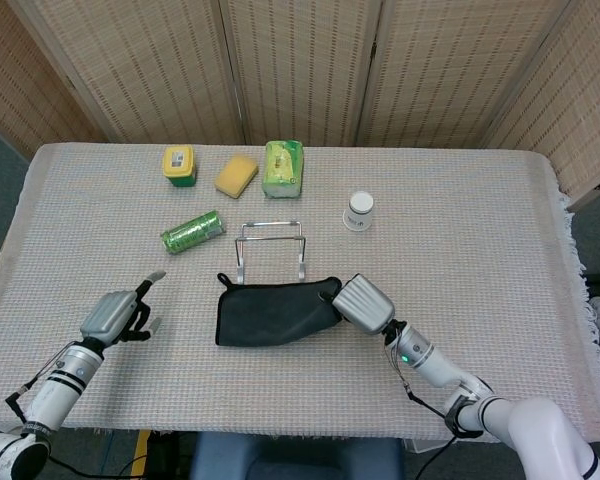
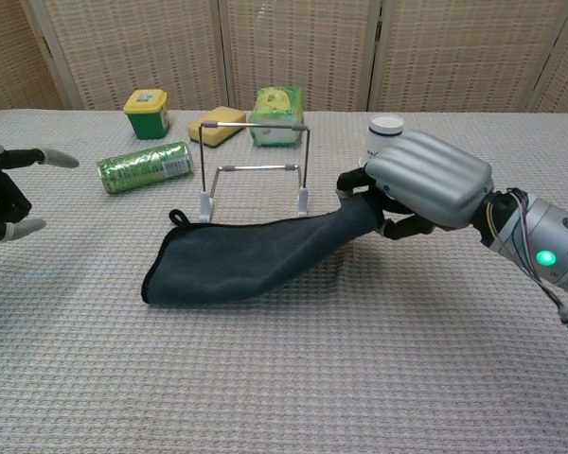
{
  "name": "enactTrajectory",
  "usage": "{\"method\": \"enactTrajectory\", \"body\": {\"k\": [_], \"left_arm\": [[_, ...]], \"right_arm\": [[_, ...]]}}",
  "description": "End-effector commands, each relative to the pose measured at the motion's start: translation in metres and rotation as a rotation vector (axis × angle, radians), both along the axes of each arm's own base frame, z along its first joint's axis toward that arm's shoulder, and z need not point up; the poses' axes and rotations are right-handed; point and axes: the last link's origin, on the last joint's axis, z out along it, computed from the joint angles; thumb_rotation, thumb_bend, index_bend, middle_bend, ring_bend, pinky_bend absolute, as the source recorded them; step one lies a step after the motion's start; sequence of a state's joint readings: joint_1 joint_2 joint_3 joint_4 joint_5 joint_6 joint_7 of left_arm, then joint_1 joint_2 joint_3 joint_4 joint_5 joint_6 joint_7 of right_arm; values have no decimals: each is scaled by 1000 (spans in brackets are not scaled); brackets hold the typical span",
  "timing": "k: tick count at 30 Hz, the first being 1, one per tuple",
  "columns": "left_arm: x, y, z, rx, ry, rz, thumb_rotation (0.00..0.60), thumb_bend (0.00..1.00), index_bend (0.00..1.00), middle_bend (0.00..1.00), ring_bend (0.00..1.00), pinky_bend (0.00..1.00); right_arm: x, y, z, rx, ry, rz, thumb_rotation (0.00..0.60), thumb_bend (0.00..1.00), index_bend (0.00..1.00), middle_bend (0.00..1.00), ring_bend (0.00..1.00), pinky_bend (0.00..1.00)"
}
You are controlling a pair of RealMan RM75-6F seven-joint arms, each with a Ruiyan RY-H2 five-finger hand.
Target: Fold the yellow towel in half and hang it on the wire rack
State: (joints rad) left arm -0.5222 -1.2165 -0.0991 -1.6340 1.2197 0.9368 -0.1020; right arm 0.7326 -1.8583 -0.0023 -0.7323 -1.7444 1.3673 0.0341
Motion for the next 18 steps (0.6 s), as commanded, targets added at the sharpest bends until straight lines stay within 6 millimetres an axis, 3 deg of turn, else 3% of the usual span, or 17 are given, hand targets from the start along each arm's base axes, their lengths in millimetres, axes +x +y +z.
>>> {"method": "enactTrajectory", "body": {"k": [1,10,18], "left_arm": [[0,0,1,3,-1,-3,600,471,37,855,832,933],[-1,-5,1,-2,19,-20,600,471,36,855,831,933],[-4,-8,4,4,19,-20,600,471,36,854,831,933]], "right_arm": [[27,-11,26,-64,-100,33,600,602,586,963,1000,982],[96,-32,72,-163,-178,48,600,603,591,963,1000,982],[135,-40,83,-229,-141,28,600,603,591,960,1000,983]]}}
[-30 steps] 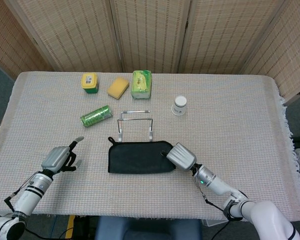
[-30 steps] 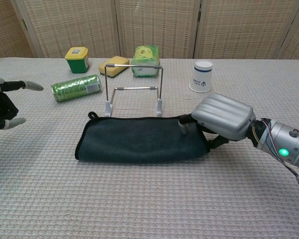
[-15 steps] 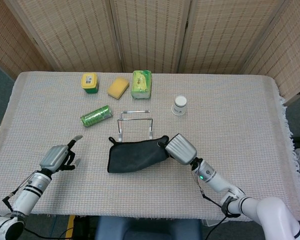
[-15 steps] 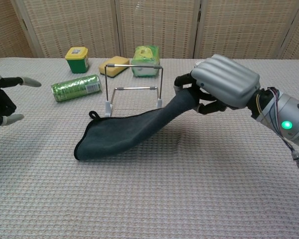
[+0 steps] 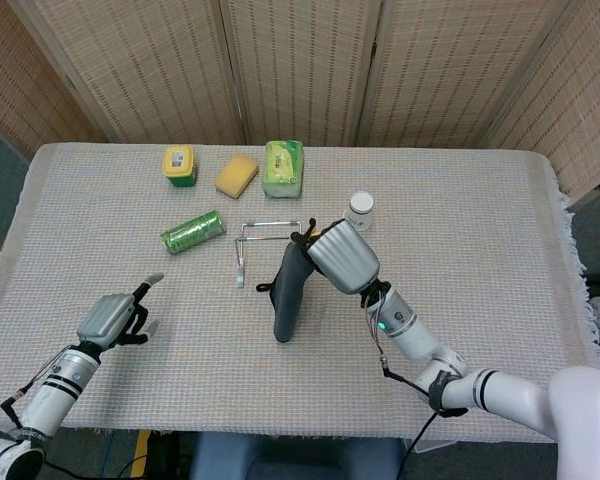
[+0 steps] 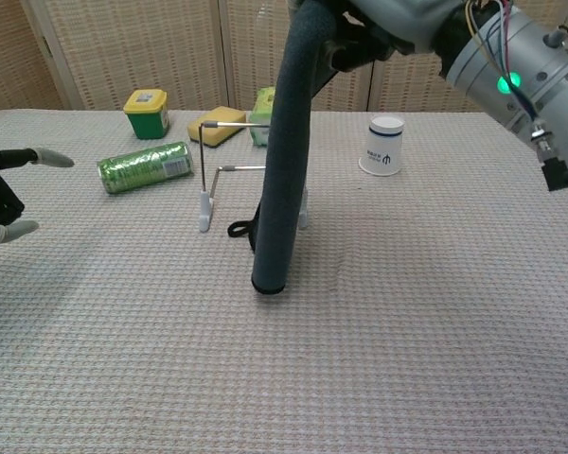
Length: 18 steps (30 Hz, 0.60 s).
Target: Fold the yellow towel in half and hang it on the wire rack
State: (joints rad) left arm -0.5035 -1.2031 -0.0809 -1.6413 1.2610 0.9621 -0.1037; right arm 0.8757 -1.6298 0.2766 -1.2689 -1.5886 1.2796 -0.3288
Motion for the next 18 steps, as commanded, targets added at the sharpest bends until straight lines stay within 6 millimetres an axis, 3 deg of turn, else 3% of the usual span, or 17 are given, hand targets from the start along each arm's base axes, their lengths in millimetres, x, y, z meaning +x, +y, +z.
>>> {"method": "enactTrajectory", "body": {"k": [1,18], "left_arm": [[-2,-1,2,1,5,2,600,471,36,854,831,932],[-12,-8,10,9,9,15,600,471,36,852,831,933]], "right_arm": [[22,-8,8,-34,22,-17,600,603,591,959,1000,983],[60,-24,22,-178,113,-41,600,604,591,960,1000,983]]}}
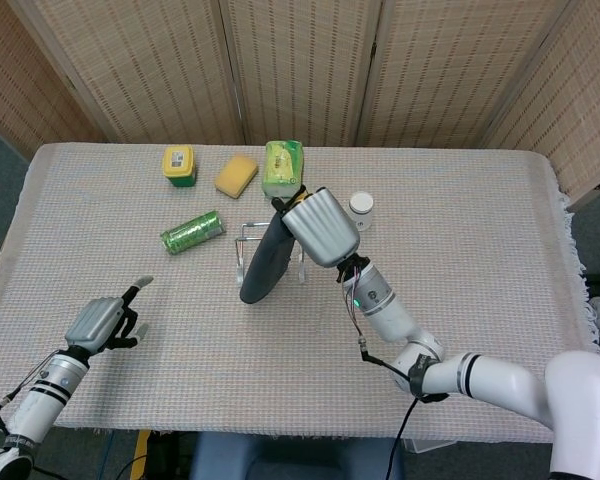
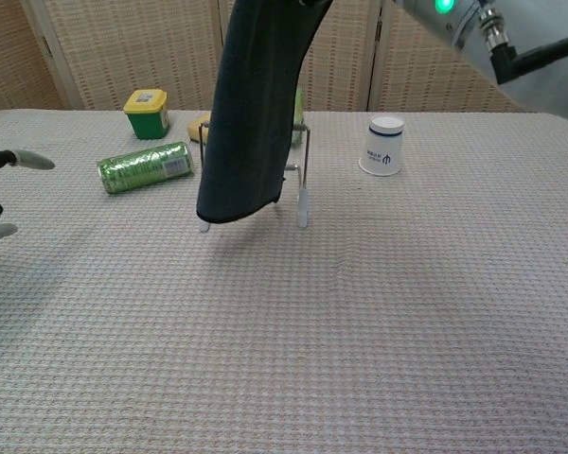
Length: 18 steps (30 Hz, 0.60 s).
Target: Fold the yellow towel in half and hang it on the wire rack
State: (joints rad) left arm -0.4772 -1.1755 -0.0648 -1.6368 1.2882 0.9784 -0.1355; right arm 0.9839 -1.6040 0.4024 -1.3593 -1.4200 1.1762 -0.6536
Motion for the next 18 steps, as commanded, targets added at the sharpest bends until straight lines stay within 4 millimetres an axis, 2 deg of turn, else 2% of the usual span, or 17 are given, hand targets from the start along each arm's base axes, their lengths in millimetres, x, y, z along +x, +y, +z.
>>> {"method": "enactTrajectory", "body": {"k": [1,6,18], "left_arm": [[0,-1,0,-1,0,-1,600,471,36,852,831,933],[1,0,-2,-10,4,-4,600,471,37,852,830,933],[0,-4,3,-6,16,8,600,471,36,848,827,933]], "right_arm": [[6,-1,5,-18,16,2,600,603,591,961,1000,983],[9,-11,-2,-48,114,-12,600,603,591,961,1000,983],[30,-44,-29,-52,208,-16,600,603,592,961,1000,983]]}}
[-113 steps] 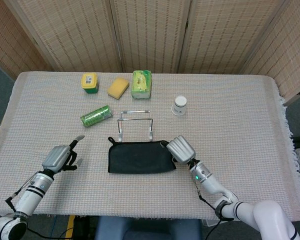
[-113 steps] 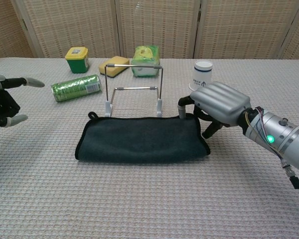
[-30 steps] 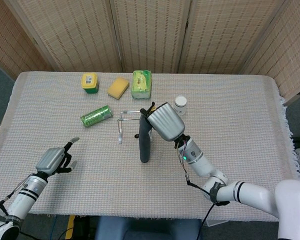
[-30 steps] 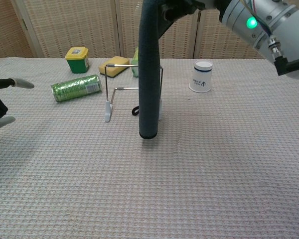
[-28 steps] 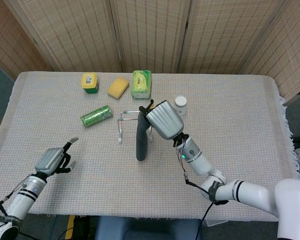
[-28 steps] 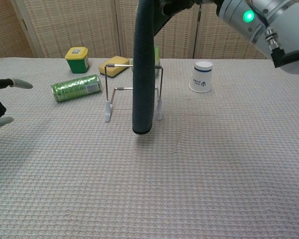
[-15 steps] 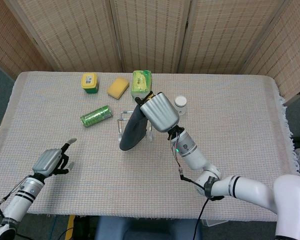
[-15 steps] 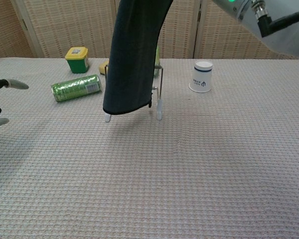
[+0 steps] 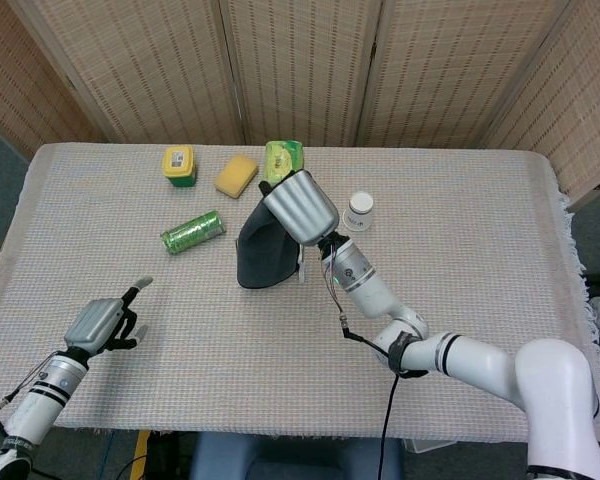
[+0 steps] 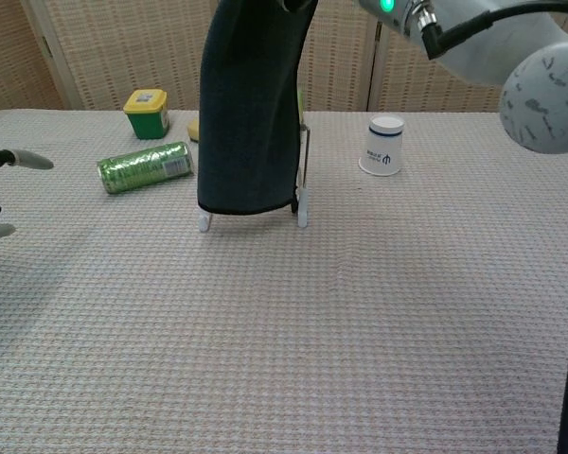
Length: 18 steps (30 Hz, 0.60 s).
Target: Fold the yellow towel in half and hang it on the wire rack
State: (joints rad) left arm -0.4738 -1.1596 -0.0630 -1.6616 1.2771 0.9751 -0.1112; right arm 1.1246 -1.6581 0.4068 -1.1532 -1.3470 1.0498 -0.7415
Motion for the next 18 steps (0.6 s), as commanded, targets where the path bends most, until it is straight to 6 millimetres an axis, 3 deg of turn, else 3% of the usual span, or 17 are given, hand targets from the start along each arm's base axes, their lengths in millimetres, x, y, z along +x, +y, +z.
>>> {"method": "enactTrajectory", "body": {"k": [1,18], "left_arm": [[-2,-2,0,-2,5,8,600,471,36,847,827,933],[-14,-9,6,-1,31,52,600,471,36,842,823,932]], "right_arm": [[10,-8,-15,18,36,9,600,603,591,961,1000,983],[20,-40,-61,18,138,-44,600,603,591,961,1000,983]]}}
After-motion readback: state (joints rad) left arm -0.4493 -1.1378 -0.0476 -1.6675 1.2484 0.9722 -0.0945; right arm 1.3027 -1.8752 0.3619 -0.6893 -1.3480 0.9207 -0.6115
